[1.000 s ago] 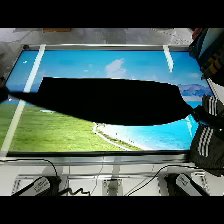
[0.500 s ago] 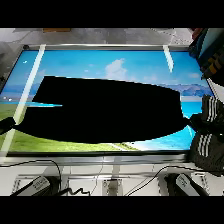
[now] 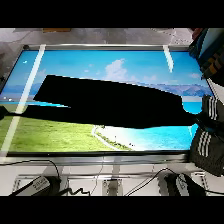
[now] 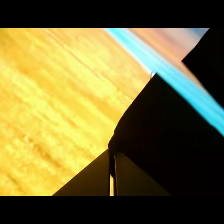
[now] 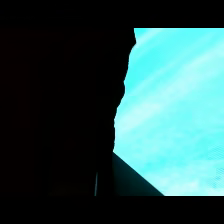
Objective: Fold the clothes and pants, and hang the long-sleeved shirts on hangers.
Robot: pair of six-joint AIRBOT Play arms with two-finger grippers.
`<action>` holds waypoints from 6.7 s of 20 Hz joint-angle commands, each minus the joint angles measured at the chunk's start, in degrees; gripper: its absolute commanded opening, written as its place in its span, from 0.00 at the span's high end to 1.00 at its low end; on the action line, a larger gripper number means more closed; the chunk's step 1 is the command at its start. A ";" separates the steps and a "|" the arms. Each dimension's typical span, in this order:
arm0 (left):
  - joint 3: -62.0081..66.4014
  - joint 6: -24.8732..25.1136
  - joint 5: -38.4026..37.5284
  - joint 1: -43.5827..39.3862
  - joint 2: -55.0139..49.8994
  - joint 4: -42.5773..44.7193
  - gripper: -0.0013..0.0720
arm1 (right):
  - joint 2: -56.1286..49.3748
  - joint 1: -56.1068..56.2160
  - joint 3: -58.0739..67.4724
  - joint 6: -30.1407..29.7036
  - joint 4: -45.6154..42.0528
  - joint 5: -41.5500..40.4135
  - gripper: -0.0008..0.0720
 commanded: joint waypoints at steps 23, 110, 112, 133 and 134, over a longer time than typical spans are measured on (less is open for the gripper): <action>46.23 -27.85 26.03 -27.74 -45.51 9.92 0.97 | -44.24 21.29 27.02 36.09 -8.68 -47.39 0.97; 32.87 0.76 -29.09 -25.59 -3.52 -2.54 0.97 | -61.00 72.11 66.07 14.38 -6.97 -22.34 0.97; 32.85 0.76 -32.63 -25.59 -2.32 -2.54 0.97 | -64.63 74.84 69.99 14.99 -6.08 -21.66 0.97; 32.72 0.76 -24.35 -31.74 -12.85 -14.84 0.97 | -84.37 83.34 78.86 16.13 15.21 -21.84 0.97; 32.72 0.76 -20.70 -32.92 -13.77 -14.80 0.97 | -83.87 82.07 78.86 16.11 15.19 -19.69 0.97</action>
